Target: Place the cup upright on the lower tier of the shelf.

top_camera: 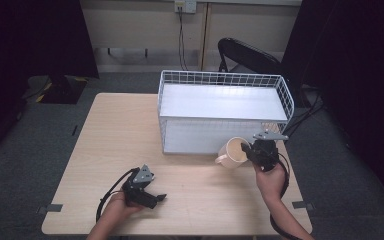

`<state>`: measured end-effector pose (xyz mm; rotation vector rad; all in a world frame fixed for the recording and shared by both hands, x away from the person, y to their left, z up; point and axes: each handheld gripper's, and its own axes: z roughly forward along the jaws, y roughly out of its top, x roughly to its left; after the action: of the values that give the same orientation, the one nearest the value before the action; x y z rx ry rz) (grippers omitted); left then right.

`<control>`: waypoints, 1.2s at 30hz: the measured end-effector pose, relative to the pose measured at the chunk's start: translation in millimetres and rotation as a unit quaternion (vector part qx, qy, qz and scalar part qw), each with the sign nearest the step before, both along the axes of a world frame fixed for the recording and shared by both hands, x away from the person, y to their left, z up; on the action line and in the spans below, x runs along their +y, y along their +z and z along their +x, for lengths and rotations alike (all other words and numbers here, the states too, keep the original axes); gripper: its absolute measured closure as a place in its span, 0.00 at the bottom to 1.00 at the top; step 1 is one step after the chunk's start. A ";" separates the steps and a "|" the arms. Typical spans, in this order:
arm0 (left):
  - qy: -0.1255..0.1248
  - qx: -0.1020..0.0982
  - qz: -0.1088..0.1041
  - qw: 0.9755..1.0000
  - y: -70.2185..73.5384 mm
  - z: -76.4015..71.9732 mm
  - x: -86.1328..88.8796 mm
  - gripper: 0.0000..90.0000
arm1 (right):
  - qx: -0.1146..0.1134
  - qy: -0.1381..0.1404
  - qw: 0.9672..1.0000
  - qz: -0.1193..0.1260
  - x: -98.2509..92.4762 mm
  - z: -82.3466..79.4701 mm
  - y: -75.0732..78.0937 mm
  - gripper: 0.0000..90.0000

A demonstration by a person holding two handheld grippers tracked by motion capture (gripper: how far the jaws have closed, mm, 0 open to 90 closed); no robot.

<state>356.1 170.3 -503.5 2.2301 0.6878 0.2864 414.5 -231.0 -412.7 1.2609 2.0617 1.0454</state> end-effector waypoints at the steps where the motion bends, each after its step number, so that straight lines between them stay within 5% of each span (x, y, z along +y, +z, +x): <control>1: 0.000 0.000 0.000 1.000 0.0 0.0 0.0 0.11 | -0.006 -0.004 1.000 -0.002 0.6 0.1 -0.3 0.91; 36: 0.000 0.000 0.000 1.000 0.0 0.0 0.0 0.11 | -0.051 -0.053 0.997 -0.012 6.5 13.5 -17.0 0.91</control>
<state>356.1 170.3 -503.5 2.2303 0.6874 0.2865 427.9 -224.5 -429.7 1.2633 1.9035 1.0131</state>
